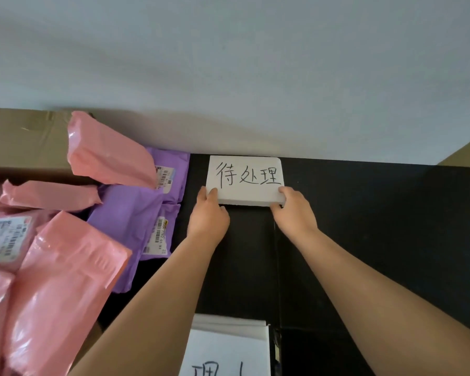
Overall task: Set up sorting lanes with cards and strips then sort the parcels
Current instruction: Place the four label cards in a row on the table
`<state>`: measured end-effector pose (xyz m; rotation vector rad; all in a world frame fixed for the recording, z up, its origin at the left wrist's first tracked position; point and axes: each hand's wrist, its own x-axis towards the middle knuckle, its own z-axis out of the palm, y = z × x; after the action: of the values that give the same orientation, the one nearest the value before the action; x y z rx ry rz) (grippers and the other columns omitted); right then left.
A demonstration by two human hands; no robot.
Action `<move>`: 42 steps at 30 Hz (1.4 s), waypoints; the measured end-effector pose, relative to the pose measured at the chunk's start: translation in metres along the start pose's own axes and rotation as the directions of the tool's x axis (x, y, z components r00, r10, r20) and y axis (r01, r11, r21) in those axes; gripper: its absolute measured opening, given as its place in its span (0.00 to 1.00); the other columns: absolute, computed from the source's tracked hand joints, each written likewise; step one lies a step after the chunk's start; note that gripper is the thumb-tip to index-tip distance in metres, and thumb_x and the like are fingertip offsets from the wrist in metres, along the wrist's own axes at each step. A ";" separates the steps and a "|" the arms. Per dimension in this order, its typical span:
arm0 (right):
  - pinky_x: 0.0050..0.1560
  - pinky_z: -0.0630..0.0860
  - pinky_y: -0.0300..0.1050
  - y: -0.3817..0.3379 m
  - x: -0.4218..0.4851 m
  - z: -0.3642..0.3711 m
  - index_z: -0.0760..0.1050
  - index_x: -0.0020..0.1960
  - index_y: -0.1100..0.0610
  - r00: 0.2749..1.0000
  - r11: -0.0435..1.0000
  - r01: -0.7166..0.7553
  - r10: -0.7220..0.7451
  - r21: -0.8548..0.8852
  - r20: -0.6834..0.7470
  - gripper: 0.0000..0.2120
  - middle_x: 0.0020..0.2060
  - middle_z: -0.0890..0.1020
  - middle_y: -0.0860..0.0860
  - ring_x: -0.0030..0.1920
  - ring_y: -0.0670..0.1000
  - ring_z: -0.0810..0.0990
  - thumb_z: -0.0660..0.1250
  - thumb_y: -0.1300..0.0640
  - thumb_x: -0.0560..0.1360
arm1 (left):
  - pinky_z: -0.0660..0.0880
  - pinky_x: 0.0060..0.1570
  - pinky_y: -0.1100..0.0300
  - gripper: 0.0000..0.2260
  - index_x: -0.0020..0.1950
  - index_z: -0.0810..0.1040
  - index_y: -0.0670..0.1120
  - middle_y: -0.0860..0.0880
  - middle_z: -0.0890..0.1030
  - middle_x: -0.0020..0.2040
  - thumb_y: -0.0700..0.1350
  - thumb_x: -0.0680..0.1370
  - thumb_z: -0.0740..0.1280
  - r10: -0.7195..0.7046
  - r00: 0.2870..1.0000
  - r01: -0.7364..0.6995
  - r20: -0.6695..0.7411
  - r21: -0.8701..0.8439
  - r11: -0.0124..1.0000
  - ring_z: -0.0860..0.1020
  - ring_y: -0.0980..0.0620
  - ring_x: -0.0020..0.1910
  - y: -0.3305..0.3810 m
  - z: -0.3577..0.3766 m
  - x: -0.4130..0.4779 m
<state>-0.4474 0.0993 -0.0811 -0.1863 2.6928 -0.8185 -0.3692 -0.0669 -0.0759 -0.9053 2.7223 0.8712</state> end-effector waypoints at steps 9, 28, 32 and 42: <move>0.67 0.68 0.56 -0.004 0.010 0.012 0.62 0.75 0.53 1.000 0.994 -0.013 0.014 -0.108 0.011 0.28 0.70 0.70 0.52 0.69 0.56 0.68 0.66 0.49 0.79 | 0.66 0.72 0.49 0.29 0.81 0.49 0.49 0.47 0.40 0.81 0.43 0.83 0.58 0.010 0.992 -0.012 0.124 0.019 1.000 0.55 0.44 0.79 -0.008 0.010 0.021; 0.39 0.66 0.34 0.002 -0.180 -0.033 0.66 0.74 0.51 0.999 0.993 0.005 0.001 0.121 -0.052 0.23 0.68 0.73 0.53 0.51 0.45 0.72 0.66 0.51 0.80 | 0.62 0.73 0.48 0.27 0.81 0.50 0.50 0.47 0.52 0.81 0.49 0.84 0.57 0.217 0.976 -0.218 0.029 0.197 0.956 0.54 0.44 0.79 -0.026 -0.036 -0.164; 0.42 0.65 0.32 0.016 -0.237 -0.026 0.67 0.74 0.51 0.999 0.987 -0.001 0.007 0.164 -0.037 0.23 0.69 0.74 0.52 0.56 0.47 0.77 0.67 0.54 0.80 | 0.62 0.73 0.49 0.26 0.81 0.52 0.49 0.46 0.55 0.81 0.48 0.84 0.57 0.246 0.969 -0.242 0.012 0.220 0.945 0.56 0.44 0.79 -0.043 -0.039 -0.211; 0.42 0.72 0.35 0.043 -0.336 0.017 0.66 0.75 0.51 0.993 0.975 -0.097 0.082 0.199 0.080 0.25 0.68 0.73 0.52 0.53 0.47 0.78 0.66 0.56 0.80 | 0.63 0.74 0.49 0.28 0.81 0.51 0.48 0.44 0.54 0.81 0.45 0.83 0.60 0.052 0.998 -0.055 0.023 0.169 0.984 0.55 0.44 0.79 -0.098 -0.028 -0.295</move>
<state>-0.1273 0.1982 -0.0303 -0.0453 2.5107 -1.0305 -0.0720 0.0025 -0.0104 -0.7896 2.7654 0.6401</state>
